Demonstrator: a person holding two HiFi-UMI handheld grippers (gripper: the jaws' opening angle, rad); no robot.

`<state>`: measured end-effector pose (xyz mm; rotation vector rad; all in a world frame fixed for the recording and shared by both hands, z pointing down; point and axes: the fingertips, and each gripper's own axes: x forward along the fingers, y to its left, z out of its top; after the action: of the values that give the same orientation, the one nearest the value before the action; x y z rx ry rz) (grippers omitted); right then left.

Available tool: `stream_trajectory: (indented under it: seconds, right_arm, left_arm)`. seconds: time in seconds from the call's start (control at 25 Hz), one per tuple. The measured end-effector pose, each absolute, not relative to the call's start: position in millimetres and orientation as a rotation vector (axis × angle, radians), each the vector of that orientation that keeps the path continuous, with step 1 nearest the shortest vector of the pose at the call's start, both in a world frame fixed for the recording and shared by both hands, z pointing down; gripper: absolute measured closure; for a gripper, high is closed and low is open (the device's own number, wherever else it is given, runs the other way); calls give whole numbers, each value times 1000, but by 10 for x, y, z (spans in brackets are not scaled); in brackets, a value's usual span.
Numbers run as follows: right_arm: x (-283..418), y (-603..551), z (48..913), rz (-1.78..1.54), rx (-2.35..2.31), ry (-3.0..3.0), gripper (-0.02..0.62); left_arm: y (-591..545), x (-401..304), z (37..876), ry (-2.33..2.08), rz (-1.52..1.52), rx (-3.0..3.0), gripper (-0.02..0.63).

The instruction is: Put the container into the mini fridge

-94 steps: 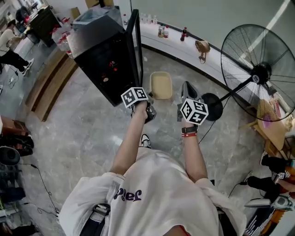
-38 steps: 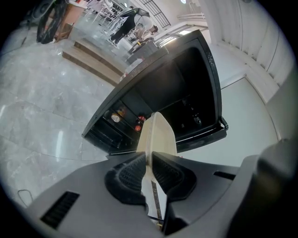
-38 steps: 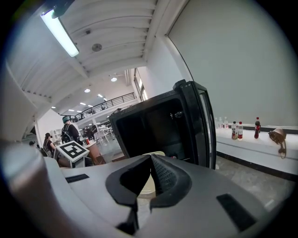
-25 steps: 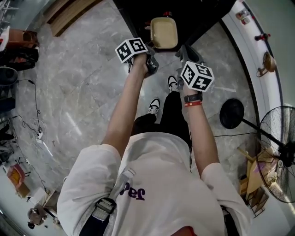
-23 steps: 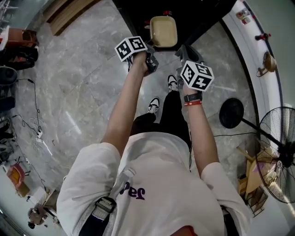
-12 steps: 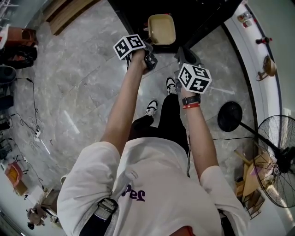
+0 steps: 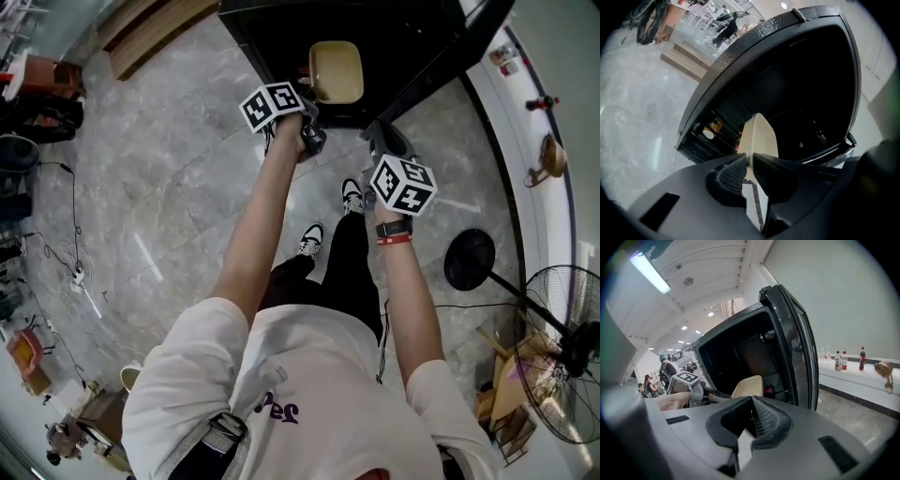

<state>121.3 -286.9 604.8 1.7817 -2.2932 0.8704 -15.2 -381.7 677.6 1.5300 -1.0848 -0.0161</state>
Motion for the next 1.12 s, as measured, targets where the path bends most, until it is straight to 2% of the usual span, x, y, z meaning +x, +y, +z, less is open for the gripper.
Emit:
stream_trajectory:
  seconds: [1.12]
  right_arm:
    - [1260, -3058, 6179, 882, 1769, -2320, 581]
  left_arm:
    - [-4627, 10, 7029, -1093, 17, 1549, 549]
